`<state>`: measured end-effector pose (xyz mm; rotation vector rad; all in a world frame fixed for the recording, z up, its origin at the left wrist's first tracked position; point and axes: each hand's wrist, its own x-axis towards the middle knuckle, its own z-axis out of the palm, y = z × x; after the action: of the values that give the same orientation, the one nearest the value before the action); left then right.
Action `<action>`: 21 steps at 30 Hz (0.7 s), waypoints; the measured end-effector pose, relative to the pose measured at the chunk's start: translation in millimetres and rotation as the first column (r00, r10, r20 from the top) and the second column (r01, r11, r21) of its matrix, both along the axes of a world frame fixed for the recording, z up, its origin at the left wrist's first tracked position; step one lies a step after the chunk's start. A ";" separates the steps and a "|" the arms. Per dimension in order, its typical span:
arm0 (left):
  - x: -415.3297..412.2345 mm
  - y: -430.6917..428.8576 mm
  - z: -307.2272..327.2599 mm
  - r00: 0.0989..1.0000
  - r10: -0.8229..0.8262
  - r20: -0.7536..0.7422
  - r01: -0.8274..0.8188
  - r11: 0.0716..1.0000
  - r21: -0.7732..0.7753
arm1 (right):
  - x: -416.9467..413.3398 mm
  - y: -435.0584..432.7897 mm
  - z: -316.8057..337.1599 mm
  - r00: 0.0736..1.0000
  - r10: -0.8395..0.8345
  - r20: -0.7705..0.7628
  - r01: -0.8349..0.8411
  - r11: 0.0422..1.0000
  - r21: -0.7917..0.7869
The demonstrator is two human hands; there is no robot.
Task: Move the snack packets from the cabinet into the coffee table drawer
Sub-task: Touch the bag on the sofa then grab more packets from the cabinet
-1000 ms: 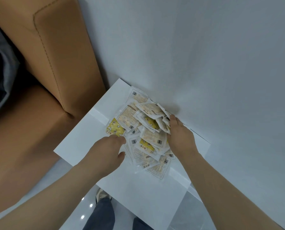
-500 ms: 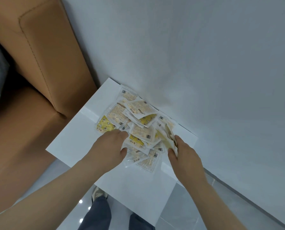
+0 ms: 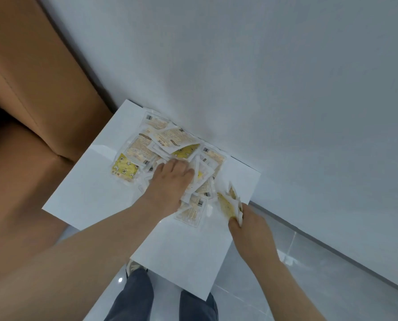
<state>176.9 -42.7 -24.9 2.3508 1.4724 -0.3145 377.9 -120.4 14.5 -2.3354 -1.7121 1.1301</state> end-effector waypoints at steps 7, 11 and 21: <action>6.9 11.7 -11.7 0.995 0.027 -0.094 -0.033 0.998 -0.059 | 8.4 0.0 -5.6 0.999 0.014 -0.034 -0.013 1.000 0.014; 9.3 21.4 -4.7 1.000 0.019 -0.006 -0.019 0.999 -0.047 | 10.9 1.1 -6.5 0.999 0.030 -0.045 -0.029 0.999 0.014; -2.0 35.9 52.9 0.992 0.035 0.123 -0.025 0.996 -0.082 | 10.0 3.2 9.7 0.998 0.019 -0.059 -0.017 0.999 0.035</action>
<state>174.9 -6.9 28.1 2.2403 1.4094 -0.2111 387.9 -117.2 24.2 -2.2479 -1.7223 1.1508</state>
